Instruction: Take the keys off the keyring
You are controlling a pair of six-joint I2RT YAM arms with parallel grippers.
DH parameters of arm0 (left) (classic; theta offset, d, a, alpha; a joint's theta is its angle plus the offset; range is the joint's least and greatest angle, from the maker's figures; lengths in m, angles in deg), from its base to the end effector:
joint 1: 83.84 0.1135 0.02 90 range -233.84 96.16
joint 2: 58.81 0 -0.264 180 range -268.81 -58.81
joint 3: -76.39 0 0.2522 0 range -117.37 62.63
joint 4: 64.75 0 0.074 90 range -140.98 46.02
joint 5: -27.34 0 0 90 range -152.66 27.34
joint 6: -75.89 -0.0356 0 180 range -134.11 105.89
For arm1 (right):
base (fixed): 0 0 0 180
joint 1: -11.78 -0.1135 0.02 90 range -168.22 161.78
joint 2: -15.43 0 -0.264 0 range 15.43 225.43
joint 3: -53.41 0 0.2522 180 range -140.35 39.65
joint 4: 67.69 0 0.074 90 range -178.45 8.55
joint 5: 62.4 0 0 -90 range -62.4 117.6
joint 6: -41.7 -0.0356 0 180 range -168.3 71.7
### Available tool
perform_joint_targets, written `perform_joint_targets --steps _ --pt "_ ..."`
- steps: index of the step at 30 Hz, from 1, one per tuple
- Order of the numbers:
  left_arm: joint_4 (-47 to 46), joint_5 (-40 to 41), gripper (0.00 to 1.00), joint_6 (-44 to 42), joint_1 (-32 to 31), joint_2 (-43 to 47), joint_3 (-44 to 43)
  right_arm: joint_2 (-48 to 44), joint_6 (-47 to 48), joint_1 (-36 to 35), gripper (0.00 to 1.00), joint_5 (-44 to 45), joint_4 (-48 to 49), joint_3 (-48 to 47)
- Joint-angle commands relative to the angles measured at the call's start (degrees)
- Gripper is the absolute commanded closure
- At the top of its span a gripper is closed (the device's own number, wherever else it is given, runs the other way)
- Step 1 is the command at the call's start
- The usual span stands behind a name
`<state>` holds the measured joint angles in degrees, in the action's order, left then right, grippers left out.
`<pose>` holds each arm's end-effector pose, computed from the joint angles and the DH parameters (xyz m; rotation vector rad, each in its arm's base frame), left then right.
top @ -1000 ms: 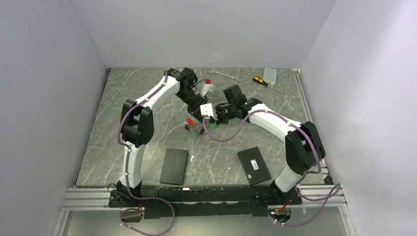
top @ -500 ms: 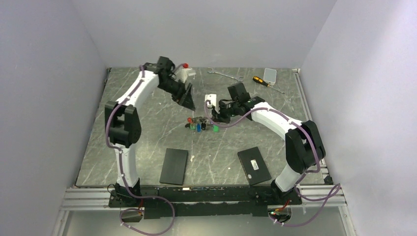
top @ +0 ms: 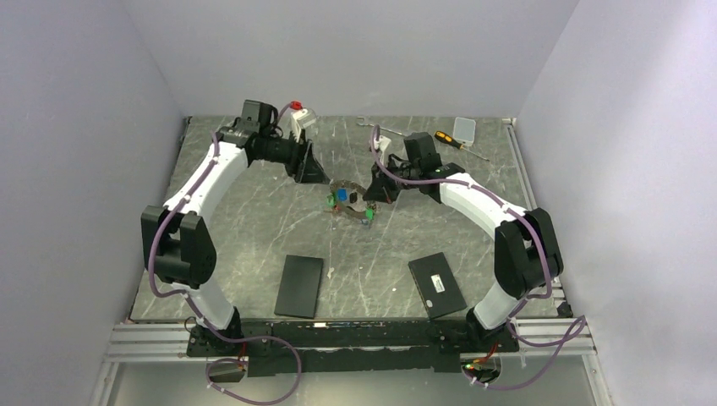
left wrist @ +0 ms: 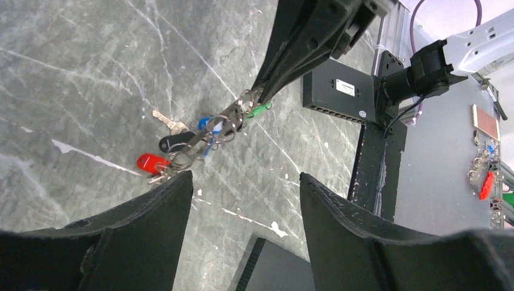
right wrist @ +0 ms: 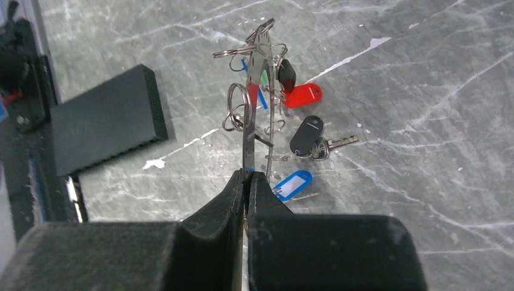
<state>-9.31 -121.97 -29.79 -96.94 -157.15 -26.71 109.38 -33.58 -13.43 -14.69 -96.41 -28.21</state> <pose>0.3515 -0.1132 0.3243 0.9665 1.9916 -1.2173 0.3157 0.1751 0.2571 -1.1121 1.9300 0.9362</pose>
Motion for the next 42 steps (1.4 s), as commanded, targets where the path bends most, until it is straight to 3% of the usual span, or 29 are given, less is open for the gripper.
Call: perform_joint_targets --steps 1,8,25,34,42 --pt "-6.29 -1.87 0.32 1.59 -2.92 1.59 2.98 -2.87 -12.68 0.87 1.0 -1.62 7.37 -1.49" --pt "-8.91 1.58 0.35 1.0 -8.86 -0.41 4.43 -3.45 -17.21 0.87 1.0 -2.18 9.91 0.3" --pt "-23.55 1.47 0.35 1.54 -8.96 -2.77 10.88 -4.68 -23.83 0.87 1.0 -6.88 14.7 3.05" --pt "-33.73 5.91 0.36 7.68 -8.96 -3.67 14.67 -4.38 -27.37 0.8 1.0 -6.61 18.25 4.19" --pt "-45.04 4.45 0.4 13.04 -9.13 -4.35 18.2 -3.62 -30.34 0.6 1.0 -5.65 20.63 4.79"
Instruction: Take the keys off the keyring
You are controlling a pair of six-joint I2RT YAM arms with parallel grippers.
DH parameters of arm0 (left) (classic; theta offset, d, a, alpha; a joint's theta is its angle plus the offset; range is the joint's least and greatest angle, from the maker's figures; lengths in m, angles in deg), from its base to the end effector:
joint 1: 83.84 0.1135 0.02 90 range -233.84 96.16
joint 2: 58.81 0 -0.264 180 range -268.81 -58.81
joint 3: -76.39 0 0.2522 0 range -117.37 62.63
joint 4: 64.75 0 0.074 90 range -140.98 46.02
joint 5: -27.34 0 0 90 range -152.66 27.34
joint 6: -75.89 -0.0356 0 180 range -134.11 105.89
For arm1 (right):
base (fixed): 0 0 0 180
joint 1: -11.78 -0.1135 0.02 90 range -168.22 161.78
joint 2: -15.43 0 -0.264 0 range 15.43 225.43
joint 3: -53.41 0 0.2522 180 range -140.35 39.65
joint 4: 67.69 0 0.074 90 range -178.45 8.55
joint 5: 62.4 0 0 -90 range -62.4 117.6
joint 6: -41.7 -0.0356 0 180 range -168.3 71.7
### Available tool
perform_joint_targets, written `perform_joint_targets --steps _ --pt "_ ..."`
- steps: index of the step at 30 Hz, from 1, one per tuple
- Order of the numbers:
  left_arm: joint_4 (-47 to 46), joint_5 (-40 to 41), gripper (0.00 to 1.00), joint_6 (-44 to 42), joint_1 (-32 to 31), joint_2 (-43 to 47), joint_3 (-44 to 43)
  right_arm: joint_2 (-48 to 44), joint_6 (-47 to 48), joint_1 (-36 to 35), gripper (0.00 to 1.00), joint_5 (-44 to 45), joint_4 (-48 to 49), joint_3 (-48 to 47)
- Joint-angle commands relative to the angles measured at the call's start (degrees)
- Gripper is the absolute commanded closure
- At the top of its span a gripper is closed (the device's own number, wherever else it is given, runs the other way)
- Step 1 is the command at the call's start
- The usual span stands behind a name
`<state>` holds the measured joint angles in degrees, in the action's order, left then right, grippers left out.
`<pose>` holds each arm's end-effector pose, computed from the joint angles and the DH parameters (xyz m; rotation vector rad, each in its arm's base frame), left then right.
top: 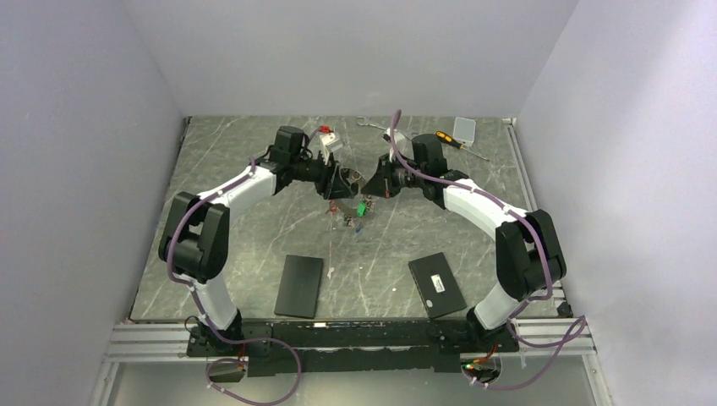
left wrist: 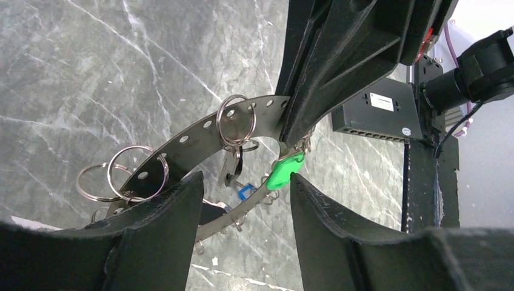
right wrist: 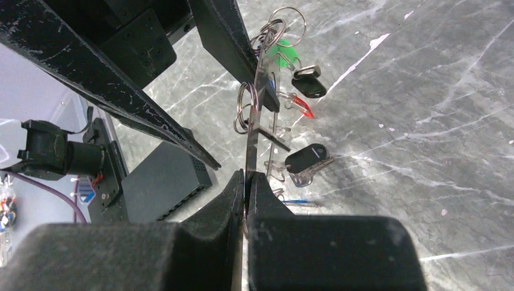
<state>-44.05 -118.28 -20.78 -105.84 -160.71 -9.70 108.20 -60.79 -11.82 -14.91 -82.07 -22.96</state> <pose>0.3531 -0.1744 0.2471 1.0390 1.8576 -1.2135 0.3210 0.1665 0.2547 -0.6681 2.0537 1.1512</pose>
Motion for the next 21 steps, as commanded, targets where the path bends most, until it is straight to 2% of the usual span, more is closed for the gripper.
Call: perform_joint_targets --steps 1,11,21 --pt "-11.5 0.77 0.4 4.19 -0.28 -0.87 1.62 -2.42 -3.49 -1.01 1.0 -5.59 6.68 -0.35" --pt "-25.69 -1.41 0.41 10.44 -0.35 -1.7 6.66 -2.16 -5.4 -1.54 1.0 -6.62 8.12 0.12" --pt "-38.12 3.84 0.51 17.38 -0.41 -2.06 10.69 -1.72 -7.68 -1.92 1.0 -5.6 9.73 0.85"
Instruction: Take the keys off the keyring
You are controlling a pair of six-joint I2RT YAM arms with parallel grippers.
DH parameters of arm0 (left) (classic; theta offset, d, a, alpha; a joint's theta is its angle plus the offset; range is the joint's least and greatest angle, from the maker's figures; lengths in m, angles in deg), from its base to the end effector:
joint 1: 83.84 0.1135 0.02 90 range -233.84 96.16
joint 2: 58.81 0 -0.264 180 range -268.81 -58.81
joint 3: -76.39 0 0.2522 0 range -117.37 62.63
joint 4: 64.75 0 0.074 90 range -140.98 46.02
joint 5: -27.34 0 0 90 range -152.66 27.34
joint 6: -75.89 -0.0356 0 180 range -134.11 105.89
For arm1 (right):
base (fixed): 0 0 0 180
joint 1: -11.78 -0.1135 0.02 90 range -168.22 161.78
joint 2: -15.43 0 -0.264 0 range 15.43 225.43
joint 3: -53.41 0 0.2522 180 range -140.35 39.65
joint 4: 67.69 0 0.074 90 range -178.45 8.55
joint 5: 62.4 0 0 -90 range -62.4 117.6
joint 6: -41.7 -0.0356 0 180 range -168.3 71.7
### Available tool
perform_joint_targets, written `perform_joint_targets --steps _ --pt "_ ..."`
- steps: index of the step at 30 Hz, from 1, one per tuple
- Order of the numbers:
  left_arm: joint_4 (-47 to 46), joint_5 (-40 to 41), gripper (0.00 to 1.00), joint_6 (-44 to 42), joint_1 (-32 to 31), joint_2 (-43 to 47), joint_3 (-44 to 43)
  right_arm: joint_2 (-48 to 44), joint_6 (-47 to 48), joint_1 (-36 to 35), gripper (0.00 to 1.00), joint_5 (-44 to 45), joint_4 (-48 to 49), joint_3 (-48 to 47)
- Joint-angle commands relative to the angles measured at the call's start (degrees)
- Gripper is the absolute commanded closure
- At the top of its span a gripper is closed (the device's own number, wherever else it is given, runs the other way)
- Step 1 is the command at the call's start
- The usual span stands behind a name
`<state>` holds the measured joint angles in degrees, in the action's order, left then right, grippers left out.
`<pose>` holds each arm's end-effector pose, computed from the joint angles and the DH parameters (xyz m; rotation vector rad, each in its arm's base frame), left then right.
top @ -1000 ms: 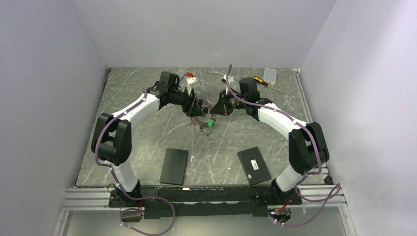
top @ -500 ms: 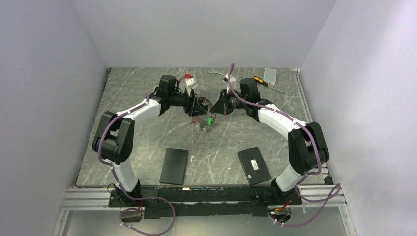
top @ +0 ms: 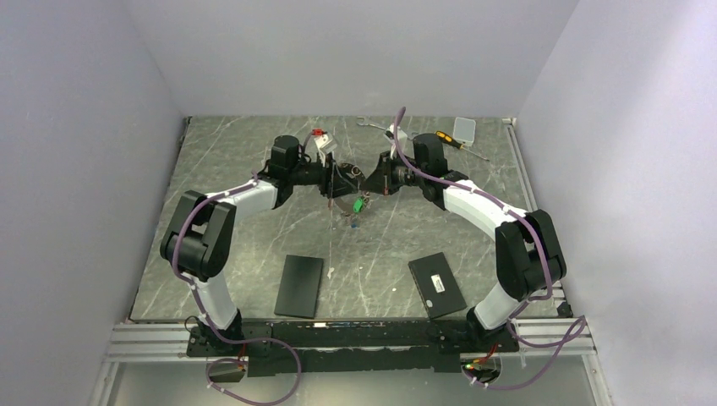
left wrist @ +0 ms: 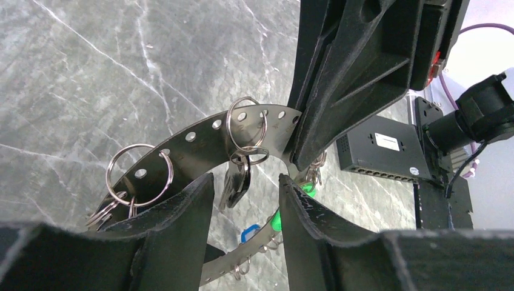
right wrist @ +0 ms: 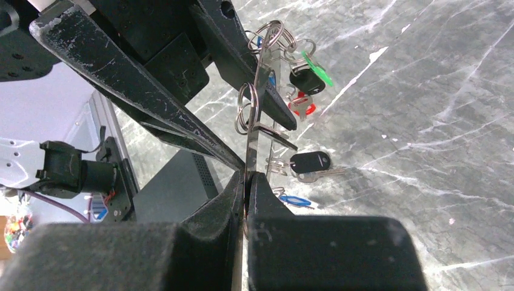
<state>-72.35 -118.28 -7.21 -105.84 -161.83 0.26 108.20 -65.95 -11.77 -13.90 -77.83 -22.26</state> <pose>0.3536 -0.1745 0.2256 0.9165 1.7188 -1.2548 0.3236 0.1668 0.2570 -0.5838 2.0412 1.1775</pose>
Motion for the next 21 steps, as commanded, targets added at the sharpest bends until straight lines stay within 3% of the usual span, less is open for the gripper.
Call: perform_joint_targets --steps 1,9,13,17,21 --pt "-10.44 4.42 0.51 4.1 -0.41 -0.95 1.02 -1.72 -2.64 -2.02 1.0 -6.56 5.52 0.27" --pt "-12.14 7.89 0.51 4.04 -1.09 -1.46 1.57 -1.47 -4.24 -2.32 1.0 -6.29 6.72 0.7" --pt "-12.2 7.94 0.58 3.41 -1.29 -1.57 1.46 -1.37 -4.35 -2.53 1.0 -6.24 6.72 0.68" --pt "-10.61 7.73 0.72 2.1 -1.28 -0.81 1.46 -1.58 -3.68 -2.4 1.0 -5.72 5.75 0.3" --pt "-7.29 5.87 0.95 2.19 -0.59 0.64 0.84 -1.92 -3.0 -2.15 1.0 -4.73 4.76 0.21"
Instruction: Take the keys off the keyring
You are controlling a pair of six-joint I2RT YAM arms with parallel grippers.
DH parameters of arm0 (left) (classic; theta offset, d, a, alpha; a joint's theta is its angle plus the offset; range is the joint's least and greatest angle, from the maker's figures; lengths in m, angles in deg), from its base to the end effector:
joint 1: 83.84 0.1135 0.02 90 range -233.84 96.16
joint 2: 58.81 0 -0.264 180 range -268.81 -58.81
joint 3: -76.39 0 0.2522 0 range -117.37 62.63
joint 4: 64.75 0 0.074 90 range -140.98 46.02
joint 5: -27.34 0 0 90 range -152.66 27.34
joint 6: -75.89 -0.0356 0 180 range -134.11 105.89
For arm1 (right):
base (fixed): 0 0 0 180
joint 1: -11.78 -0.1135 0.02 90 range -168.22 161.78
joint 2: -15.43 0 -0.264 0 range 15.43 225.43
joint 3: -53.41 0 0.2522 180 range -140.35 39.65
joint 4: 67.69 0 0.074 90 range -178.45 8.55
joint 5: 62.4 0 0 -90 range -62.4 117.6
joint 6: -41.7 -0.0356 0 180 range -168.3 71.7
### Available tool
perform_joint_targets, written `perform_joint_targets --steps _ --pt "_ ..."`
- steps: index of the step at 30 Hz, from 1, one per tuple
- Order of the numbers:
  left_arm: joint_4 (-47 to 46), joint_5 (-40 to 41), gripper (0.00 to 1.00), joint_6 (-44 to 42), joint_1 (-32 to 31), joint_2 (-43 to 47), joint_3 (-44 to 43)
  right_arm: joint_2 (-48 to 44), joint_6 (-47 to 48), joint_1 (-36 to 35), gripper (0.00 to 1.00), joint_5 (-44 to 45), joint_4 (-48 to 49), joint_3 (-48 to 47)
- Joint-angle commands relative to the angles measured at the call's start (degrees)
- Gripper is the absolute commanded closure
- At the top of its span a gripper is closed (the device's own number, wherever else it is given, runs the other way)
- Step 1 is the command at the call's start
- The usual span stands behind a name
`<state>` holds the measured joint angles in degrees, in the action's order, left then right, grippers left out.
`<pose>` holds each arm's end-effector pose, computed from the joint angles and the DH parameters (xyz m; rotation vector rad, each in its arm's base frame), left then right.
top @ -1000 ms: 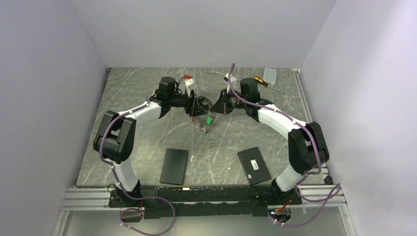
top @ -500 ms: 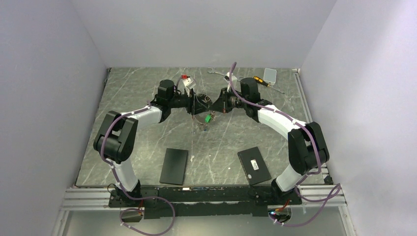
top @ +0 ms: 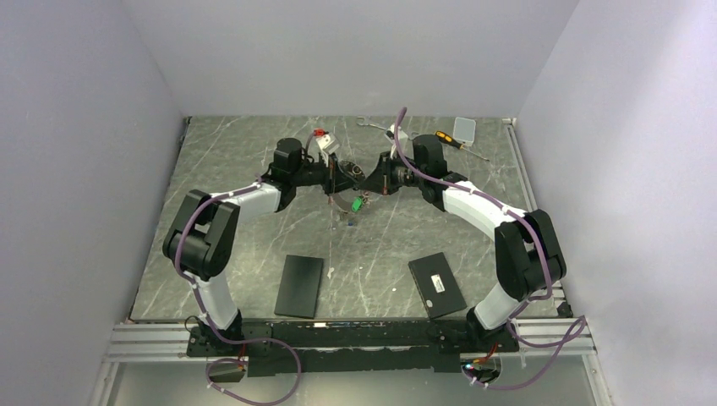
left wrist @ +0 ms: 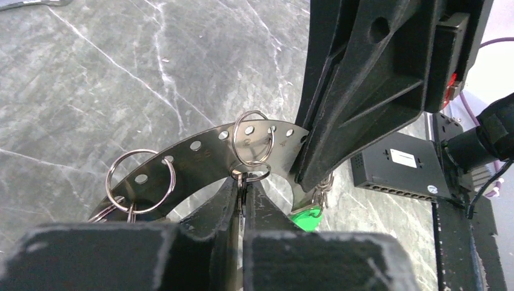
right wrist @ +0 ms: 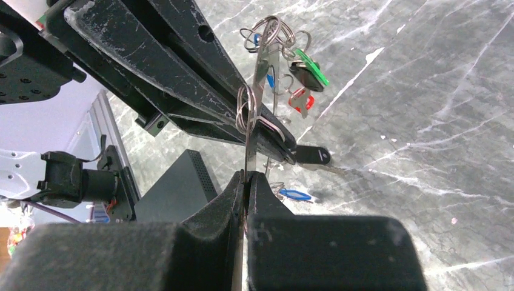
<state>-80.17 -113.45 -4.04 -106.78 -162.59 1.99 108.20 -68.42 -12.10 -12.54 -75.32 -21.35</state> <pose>0.3542 -0.1799 0.2229 0.8510 1.6848 -1.1985 0.3234 0.1683 0.2554 -0.5394 2.0377 1.1801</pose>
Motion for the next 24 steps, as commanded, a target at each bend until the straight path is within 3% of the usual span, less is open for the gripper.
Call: perform_joint_targets --steps 1,7,11,24 --pt "2.58 0.32 1.0 -1.06 0.61 1.86 -1.48 -2.09 -0.14 -1.54 1.0 -5.38 1.87 -0.71" --pt "29.82 -3.13 1.0 -10.21 0.79 3.97 -10.58 -3.26 3.67 1.01 1.0 -1.77 -0.22 -0.62" --pt "46.15 -1.16 1.0 -16.63 0.79 4.03 -16.91 -4.04 8.82 1.7 1.0 -0.07 -2.48 -1.0" --pt "68.79 -2.98 1.0 -29.02 0.79 2.34 -30.17 -4.82 20.43 1.56 1.0 0.19 -5.87 0.56"
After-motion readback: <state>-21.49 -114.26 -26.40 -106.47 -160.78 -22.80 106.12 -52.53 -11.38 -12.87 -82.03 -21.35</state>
